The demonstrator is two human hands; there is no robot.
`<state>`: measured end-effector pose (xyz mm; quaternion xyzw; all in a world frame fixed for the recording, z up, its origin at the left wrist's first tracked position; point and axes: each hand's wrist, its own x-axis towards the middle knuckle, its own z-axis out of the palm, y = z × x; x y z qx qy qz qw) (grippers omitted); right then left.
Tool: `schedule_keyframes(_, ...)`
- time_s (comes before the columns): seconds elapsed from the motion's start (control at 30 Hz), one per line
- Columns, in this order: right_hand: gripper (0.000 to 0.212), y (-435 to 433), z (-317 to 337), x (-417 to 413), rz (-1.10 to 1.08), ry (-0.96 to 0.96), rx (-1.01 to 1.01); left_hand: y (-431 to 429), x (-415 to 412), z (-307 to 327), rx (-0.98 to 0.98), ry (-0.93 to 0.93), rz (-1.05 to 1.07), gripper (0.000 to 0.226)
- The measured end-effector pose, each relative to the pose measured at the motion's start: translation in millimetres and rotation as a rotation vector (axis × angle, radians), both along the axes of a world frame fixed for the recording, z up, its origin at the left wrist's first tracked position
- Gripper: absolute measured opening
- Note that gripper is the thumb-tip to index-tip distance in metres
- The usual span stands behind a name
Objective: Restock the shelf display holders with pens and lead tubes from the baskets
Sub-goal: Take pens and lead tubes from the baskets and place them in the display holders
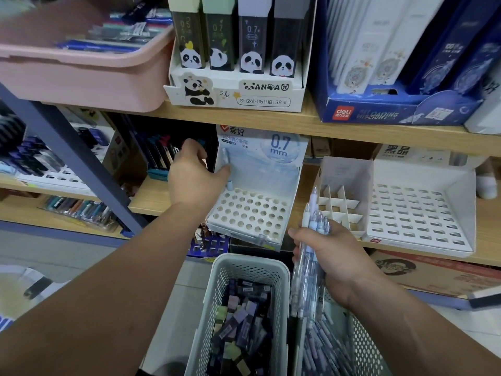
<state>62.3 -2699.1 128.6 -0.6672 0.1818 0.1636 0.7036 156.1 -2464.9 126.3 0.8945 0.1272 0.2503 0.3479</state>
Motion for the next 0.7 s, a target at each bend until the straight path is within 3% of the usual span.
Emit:
schedule_keyframes(0.07, 0.087, 1, 1, 0, -0.008, 0.001, 0.018, 2, 0, -2, -0.016, 0.068, -0.03, 0.044)
schedule_keyframes(0.1, 0.084, 2, 0, 0, -0.008, -0.002, 0.033, 2, -1, -3, -0.025, 0.096, -0.051, 0.044)
schedule_keyframes(0.2, 0.043, 2, -2, 0, -0.002, -0.016, 0.068, 0, -1, -6, -0.058, 0.118, -0.098, 0.036)
schedule_keyframes(0.27, 0.034, 3, -2, 0, -0.02, -0.001, 0.117, -2, 1, -8, -0.046, 0.105, -0.103, 0.033)
schedule_keyframes(0.57, 0.039, 1, 10, -4, -0.098, 0.05, 0.31, -6, -17, 7, 0.056, 0.024, -0.056, 0.055)
schedule_keyframes(0.63, 0.035, 0, 11, -2, -0.123, 0.04, 0.307, -7, -30, 24, 0.112, -0.08, -0.081, 0.042)
schedule_keyframes(0.7, 0.031, 0, 13, 0, -0.156, 0.033, 0.294, -17, -49, 35, 0.088, -0.049, -0.27, 0.026)
